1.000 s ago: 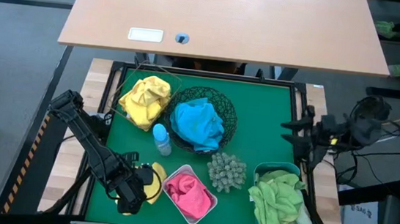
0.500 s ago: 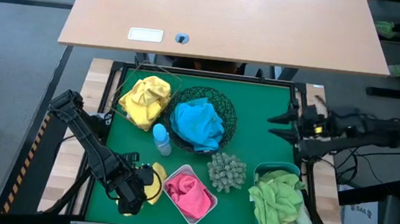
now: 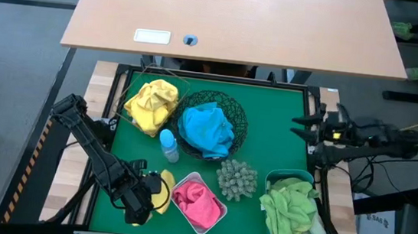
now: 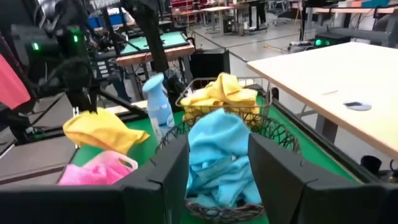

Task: Sort microfiber towel by color & place in baskets
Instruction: Put the yellow microfiber cloth into the rectangular wire basket

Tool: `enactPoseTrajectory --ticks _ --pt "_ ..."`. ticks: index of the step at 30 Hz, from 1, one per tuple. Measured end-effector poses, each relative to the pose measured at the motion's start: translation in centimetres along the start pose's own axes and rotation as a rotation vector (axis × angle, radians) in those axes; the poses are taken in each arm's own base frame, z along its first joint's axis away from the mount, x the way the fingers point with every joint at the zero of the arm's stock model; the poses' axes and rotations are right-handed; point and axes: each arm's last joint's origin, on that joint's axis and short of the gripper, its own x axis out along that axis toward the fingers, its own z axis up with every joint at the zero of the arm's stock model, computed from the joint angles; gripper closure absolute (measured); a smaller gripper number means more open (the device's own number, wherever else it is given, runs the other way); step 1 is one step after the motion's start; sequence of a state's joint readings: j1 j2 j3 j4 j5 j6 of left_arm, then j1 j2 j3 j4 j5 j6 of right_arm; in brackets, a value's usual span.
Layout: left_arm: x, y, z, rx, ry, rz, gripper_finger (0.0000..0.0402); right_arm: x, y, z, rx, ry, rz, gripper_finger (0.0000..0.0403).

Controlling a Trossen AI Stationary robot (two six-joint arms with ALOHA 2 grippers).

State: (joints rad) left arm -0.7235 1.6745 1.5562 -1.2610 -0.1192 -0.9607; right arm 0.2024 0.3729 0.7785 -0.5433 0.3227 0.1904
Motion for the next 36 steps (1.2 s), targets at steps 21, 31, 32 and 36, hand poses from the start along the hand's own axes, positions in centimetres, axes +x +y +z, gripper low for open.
enactPoseTrajectory --ticks 21,31,32,36 --pt "0.0 0.1 0.1 0.002 -0.020 0.015 0.0401 2.1 -1.0 -8.6 -0.083 -0.227 0.026 0.0235" --pt "0.0 0.0 0.1 0.001 -0.023 0.011 0.0401 2.6 -1.4 -11.5 -0.050 -0.282 0.020 0.0235" --pt "0.0 0.0 0.1 0.001 -0.023 0.011 0.0401 2.8 -1.4 -11.7 -0.049 -0.298 0.006 0.0235" --pt "0.0 0.0 0.1 0.001 -0.024 0.010 0.0401 3.2 -1.5 -12.4 -0.053 -0.343 -0.017 0.0235"
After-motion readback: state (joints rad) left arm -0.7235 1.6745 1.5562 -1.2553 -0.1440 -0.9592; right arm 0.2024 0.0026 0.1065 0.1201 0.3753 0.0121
